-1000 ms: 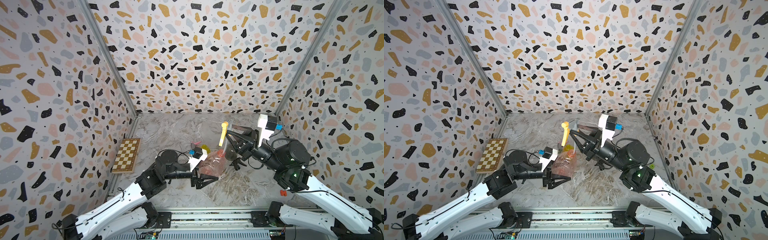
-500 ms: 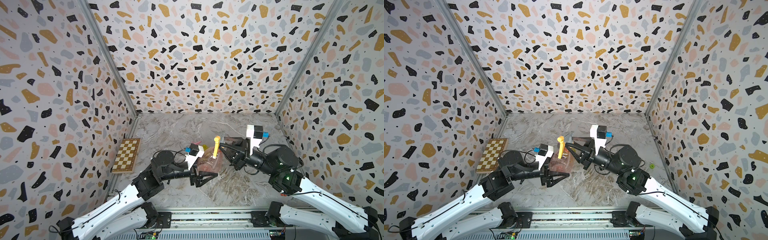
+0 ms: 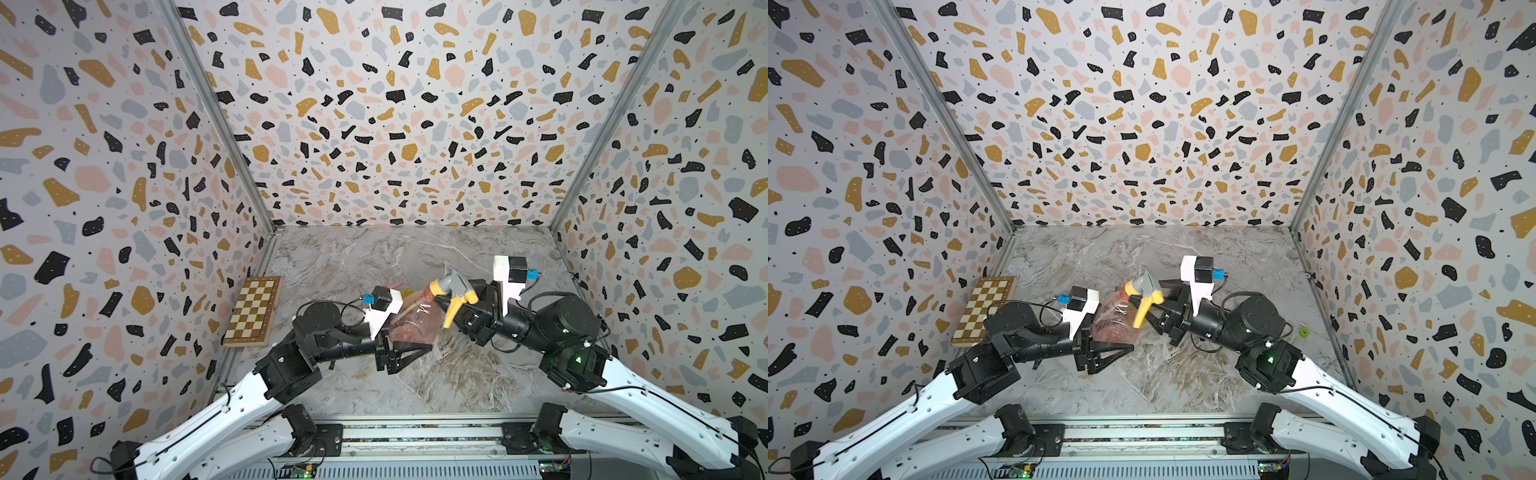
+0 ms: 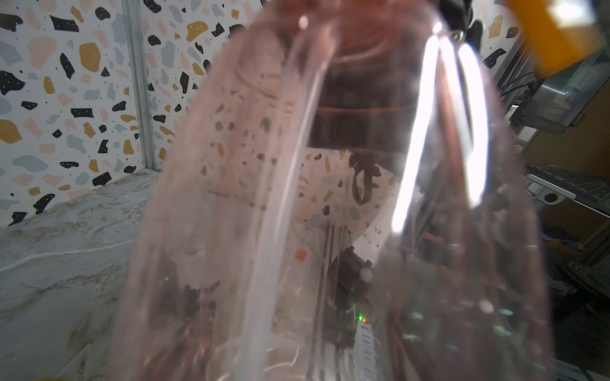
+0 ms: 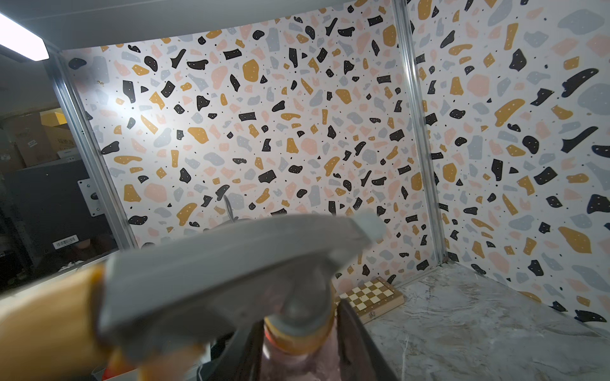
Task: Attach spray nozzles to spray bottles
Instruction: Insert the spray nozzle into the spray bottle.
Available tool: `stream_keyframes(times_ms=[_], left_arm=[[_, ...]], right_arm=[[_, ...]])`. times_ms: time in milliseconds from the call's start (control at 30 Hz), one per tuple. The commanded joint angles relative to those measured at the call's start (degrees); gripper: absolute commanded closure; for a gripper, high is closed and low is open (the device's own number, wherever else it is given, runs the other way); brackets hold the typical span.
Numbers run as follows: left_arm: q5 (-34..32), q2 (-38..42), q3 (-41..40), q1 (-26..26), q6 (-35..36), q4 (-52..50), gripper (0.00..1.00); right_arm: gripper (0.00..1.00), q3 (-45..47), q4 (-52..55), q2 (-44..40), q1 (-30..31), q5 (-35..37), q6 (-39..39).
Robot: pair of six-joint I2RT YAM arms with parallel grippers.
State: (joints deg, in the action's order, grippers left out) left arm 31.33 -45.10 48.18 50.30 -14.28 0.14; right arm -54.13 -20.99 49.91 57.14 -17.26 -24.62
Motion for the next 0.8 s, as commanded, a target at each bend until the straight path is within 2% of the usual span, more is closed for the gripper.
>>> stream_keyframes(times_ms=[0, 267, 500, 767], left_arm=[[3.3, 0.7, 2.0, -0.1, 1.7, 3.1, 1.0], [4.0, 0.3, 3.0, 0.0, 4.1, -1.1, 1.0], [3.6, 0.2, 3.8, -0.1, 6.3, -5.6, 1.0], [4.7, 0.3, 4.3, -0.1, 7.6, -7.6, 1.0]], right_arm=[[0.62, 0.3, -0.4, -0.9, 0.4, -0.9, -0.3], [0.61, -2.7, 3.9, 0.0, 0.4, -1.8, 0.6], [0.53, -7.5, 11.8, 0.6, 0.5, -2.6, 2.8], [0.53, -10.5, 16.3, 2.2, 0.6, -3.1, 3.2]])
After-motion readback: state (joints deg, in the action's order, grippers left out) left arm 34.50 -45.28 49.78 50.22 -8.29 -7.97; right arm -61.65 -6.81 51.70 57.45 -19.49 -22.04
